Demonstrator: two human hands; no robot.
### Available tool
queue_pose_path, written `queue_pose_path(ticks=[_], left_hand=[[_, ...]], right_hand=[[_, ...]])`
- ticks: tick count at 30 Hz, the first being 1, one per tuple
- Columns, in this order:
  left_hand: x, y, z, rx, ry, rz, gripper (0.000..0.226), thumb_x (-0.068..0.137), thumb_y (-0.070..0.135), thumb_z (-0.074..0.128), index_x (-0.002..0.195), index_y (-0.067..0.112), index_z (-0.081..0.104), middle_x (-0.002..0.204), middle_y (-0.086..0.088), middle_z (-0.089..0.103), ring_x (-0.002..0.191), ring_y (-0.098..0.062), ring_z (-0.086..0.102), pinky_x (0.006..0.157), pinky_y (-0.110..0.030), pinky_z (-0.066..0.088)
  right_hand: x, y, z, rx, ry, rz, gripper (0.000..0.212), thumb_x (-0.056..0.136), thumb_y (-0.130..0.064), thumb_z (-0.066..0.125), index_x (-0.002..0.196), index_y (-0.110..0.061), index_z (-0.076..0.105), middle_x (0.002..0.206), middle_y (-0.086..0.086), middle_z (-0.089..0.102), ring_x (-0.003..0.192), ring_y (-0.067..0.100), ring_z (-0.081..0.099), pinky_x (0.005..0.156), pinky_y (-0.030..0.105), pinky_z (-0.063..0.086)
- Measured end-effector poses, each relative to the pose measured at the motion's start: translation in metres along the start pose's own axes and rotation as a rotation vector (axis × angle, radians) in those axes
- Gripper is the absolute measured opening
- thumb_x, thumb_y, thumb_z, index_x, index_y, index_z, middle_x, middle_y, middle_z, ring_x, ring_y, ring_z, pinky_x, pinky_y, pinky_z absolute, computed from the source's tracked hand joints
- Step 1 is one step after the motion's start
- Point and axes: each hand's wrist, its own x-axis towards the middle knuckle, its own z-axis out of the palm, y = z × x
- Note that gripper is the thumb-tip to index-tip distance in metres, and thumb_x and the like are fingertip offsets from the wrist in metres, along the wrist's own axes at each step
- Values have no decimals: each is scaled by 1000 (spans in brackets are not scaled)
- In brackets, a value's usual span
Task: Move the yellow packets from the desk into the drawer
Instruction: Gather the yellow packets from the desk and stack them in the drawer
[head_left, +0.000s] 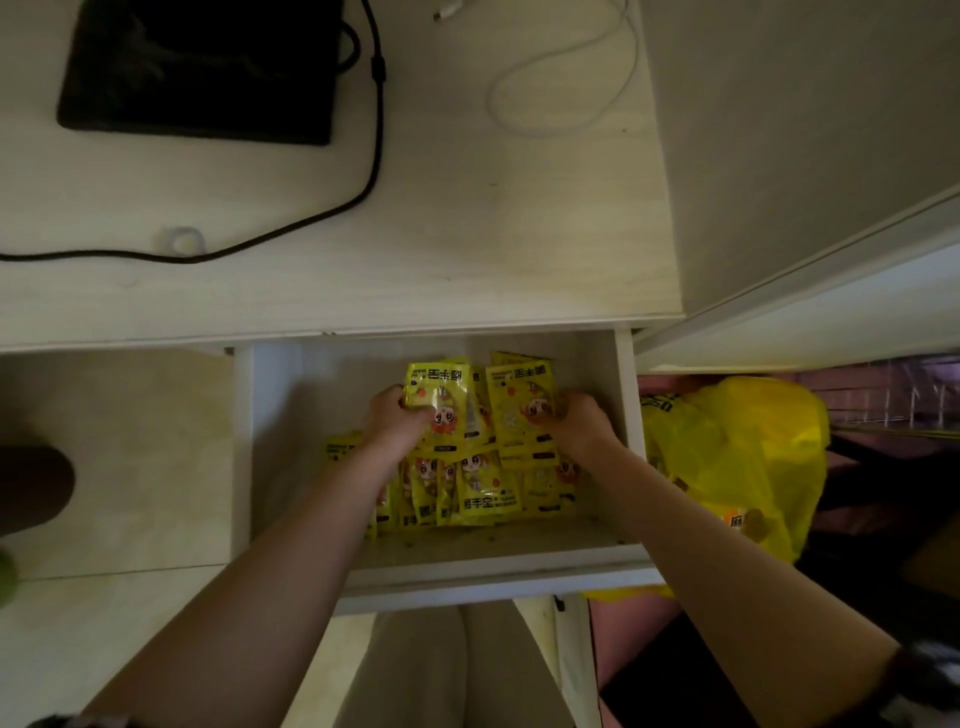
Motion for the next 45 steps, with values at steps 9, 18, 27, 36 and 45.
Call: queue_pose_path(ticks=[9,18,27,36,45], left_hand=[[-28,-6,-27,189,-4,86,37,86,11,65,122,7,58,120,-4,62,109,-24,59,98,-39,48],[-111,-18,-83,301,140,181,31,91,13,58,122,10,59,112,-8,68,86,-22,67,72,-27,50],[-182,-75,-122,287,350,258,27,93,19,50,119,16,57,96,-6,69,94,-23,63,78,-34,51],[-230,-171,-176,176,580,79,25,95,25,49,119,22,56,101,1,66,94,-14,60,76,-25,47],[-273,-270,-266,133,728,-30,24,95,25,49,118,23,58,98,3,65,89,-12,60,73,-23,47]], right_hand=[[-34,-3,-13,-159,17,11,38,95,-13,48,132,-5,44,122,18,57,98,31,58,76,30,46],[-99,-29,-21,-324,26,-255,37,97,-16,41,133,-9,44,99,12,63,77,26,63,58,34,54],[-158,-78,39,-646,-74,-635,40,97,-19,41,135,-12,37,105,11,62,79,26,64,66,42,57],[-217,-118,157,-875,-174,-896,33,97,-19,38,128,-12,45,125,9,54,112,27,55,91,35,49],[-282,-153,285,-967,-181,-1071,31,97,-25,36,124,-15,48,117,8,59,107,25,57,86,34,45]])
